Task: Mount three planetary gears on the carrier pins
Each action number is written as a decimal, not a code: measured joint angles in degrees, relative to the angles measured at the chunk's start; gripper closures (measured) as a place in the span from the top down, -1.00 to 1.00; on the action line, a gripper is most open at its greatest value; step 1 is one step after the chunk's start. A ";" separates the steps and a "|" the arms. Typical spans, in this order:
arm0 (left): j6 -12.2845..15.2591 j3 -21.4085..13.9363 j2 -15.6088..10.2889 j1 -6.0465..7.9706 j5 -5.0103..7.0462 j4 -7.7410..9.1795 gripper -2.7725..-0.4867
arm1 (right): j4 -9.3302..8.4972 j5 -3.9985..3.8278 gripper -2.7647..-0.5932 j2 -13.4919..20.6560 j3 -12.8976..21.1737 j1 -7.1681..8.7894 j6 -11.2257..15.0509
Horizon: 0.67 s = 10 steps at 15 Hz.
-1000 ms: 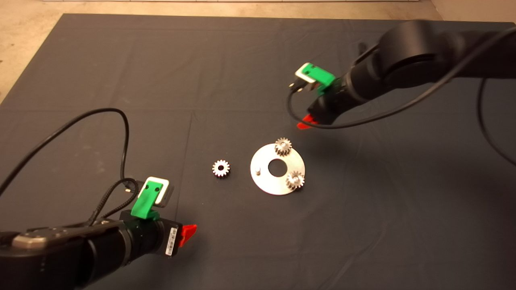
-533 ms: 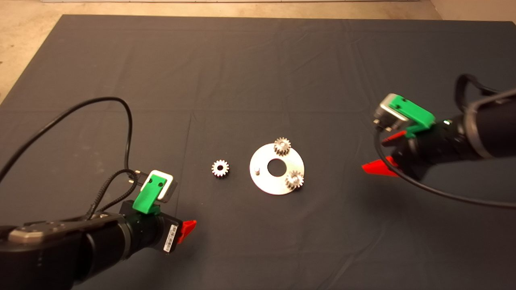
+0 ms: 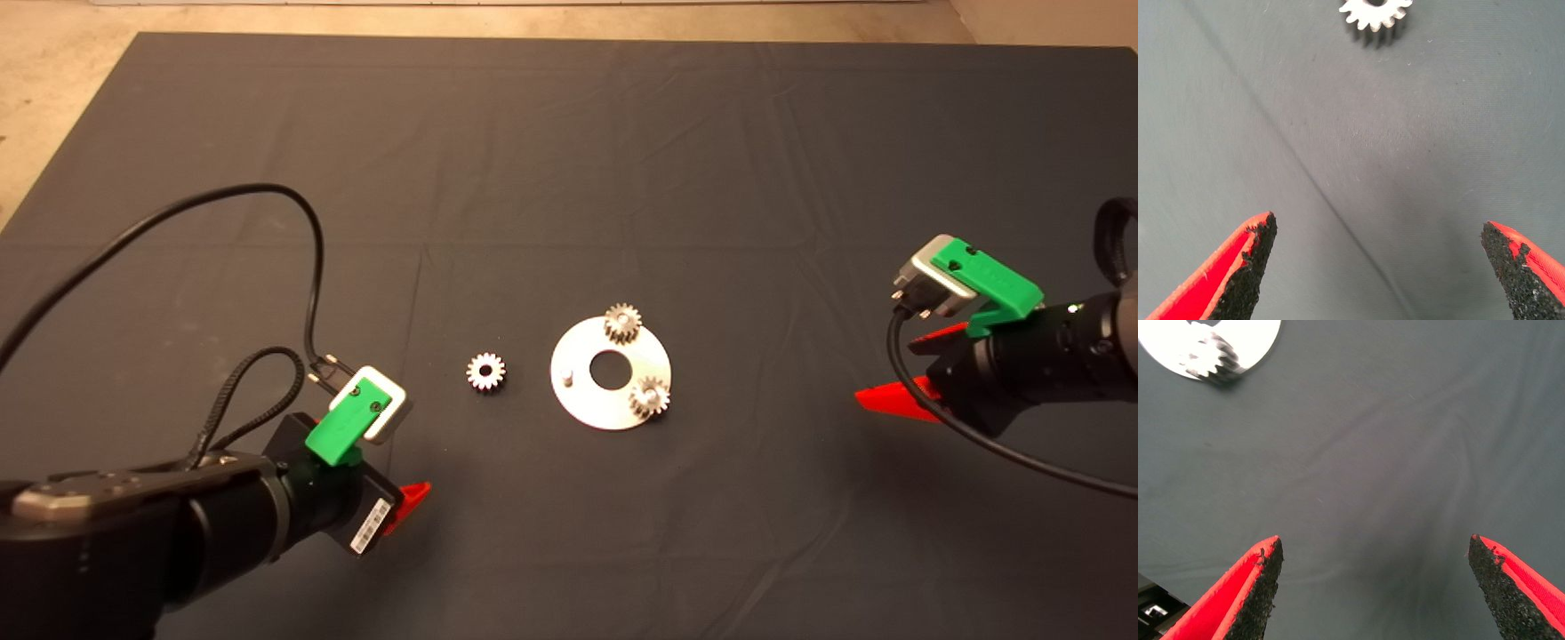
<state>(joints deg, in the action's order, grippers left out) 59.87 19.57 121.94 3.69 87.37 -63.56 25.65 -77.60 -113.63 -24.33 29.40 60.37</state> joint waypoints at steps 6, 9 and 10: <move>-6.99 6.76 0.00 0.18 -1.44 0.15 0.51 | -0.22 -0.37 0.34 1.30 0.59 0.04 2.23; -9.51 13.41 0.77 0.49 -9.37 0.17 0.51 | -0.46 -0.50 0.34 1.26 0.61 0.15 2.72; -9.86 15.63 1.34 0.49 -10.94 0.13 0.51 | -0.51 -0.71 0.34 1.23 0.61 0.15 2.74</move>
<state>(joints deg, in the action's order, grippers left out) 50.02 35.20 123.28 4.18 76.43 -63.43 25.14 -78.31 -112.40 -23.72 29.55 63.11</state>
